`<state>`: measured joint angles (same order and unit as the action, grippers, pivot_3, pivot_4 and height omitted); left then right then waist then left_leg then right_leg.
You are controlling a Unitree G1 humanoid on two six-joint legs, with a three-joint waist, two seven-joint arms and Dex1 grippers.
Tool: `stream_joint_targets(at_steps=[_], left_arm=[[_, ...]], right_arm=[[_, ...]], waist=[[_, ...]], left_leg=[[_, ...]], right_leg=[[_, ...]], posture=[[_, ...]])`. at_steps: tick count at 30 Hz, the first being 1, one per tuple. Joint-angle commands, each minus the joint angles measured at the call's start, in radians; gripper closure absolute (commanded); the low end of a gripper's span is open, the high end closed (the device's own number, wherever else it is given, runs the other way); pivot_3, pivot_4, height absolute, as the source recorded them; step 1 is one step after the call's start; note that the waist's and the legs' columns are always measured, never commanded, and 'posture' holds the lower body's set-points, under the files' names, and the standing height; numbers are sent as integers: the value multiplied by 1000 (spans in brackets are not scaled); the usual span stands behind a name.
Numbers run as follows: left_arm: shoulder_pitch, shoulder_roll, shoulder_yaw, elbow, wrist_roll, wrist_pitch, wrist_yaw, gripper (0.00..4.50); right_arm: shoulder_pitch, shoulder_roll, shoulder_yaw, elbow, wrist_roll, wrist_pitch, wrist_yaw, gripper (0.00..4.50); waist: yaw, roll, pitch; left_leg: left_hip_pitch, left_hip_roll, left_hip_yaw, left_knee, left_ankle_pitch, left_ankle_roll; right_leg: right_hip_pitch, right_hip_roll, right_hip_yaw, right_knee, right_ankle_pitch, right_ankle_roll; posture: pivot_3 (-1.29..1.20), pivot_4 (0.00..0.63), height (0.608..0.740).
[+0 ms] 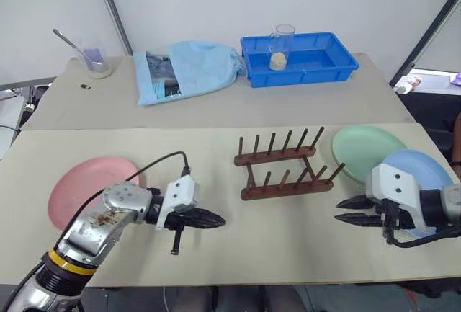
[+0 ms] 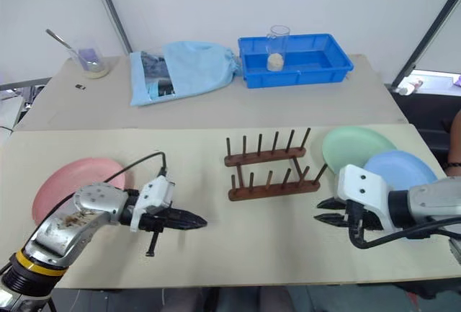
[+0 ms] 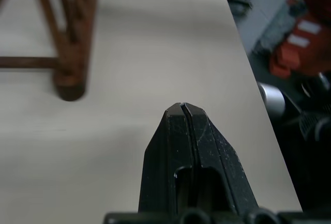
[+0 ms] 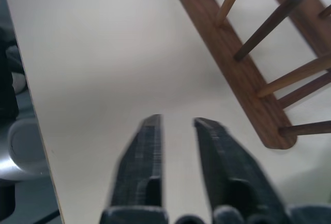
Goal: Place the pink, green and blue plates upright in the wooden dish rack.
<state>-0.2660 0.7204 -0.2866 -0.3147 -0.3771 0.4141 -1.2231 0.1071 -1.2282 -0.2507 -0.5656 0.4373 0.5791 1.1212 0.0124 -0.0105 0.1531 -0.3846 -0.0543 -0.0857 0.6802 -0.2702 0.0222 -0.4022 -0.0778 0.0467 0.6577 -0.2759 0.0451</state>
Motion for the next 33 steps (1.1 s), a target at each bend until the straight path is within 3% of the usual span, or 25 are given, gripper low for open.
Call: stream_joint_targets(at_steps=[1,15,25,30,33], left_arm=[[-52,-60,-34,64,63,-47,47,4500],[-174,-216,-78,345,301,-264,205,4500],[-252,-313,-58,530,381,-380,333,4500],[-247,-272,-33,540,358,-395,281,4500],[-219,-216,-14,492,276,-357,152,4500]], right_arm=[[-54,11,65,18,-58,-21,-39,4460],[-270,178,340,148,-268,-15,-187,4460],[-348,230,378,180,-314,6,-206,4460],[-333,227,369,146,-293,26,-190,4460],[-312,210,358,122,-275,32,-165,4460]], waist=[[1,0,0],[1,0,0],[0,0,0],[-1,0,0],[-7,0,0]], left_leg=[[0,0,0,0,0,0],[-1,-1,0,1,0,0],[-2,-1,1,2,0,0],[-2,-1,1,2,0,0],[-2,-1,1,2,0,0]], right_leg=[[0,0,0,0,0,0],[-3,0,1,2,0,0],[-5,0,0,5,0,0],[-5,0,0,5,0,0],[-5,1,0,6,0,0]], posture=[[0,150,740],[0,150,740],[0,150,740],[0,150,740],[0,150,740]])
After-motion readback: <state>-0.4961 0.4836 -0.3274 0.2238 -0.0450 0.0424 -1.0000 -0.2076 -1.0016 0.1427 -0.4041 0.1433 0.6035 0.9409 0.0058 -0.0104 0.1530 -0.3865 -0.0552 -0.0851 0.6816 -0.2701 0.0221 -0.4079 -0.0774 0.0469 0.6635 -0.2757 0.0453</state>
